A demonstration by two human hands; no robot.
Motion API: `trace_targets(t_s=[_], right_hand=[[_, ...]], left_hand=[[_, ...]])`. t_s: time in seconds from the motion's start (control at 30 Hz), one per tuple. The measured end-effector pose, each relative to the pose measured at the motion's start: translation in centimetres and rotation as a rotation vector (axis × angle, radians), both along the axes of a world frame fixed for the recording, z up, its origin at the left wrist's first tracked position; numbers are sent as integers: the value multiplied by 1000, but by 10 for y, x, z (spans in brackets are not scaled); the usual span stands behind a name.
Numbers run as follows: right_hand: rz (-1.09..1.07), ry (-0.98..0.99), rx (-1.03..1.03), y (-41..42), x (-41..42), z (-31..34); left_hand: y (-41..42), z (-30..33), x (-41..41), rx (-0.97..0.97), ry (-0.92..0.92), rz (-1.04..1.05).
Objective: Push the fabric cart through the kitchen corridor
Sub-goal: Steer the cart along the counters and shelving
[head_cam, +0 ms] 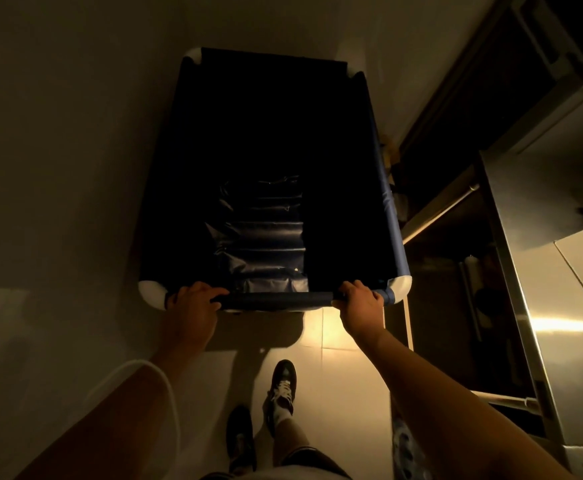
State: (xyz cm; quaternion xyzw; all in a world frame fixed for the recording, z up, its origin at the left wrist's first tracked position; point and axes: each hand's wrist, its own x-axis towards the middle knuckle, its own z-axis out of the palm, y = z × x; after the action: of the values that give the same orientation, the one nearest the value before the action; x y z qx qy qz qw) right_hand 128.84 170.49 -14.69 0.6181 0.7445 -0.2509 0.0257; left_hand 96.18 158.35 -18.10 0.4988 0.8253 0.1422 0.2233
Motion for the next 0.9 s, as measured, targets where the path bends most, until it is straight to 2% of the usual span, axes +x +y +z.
trace_targets(t_s=[0.27,0.6,0.9], right_hand=[[-7,-1,-14,-15,3,-2],[-44,-14,5,-73,15,-3],[-82,-12,-16,-133,25,-1]], left_hand=[[-14,-2,2,-13,37,-9],[-66,-4,15,-32,78,-51],[-115,2,23,-21,27,-97]])
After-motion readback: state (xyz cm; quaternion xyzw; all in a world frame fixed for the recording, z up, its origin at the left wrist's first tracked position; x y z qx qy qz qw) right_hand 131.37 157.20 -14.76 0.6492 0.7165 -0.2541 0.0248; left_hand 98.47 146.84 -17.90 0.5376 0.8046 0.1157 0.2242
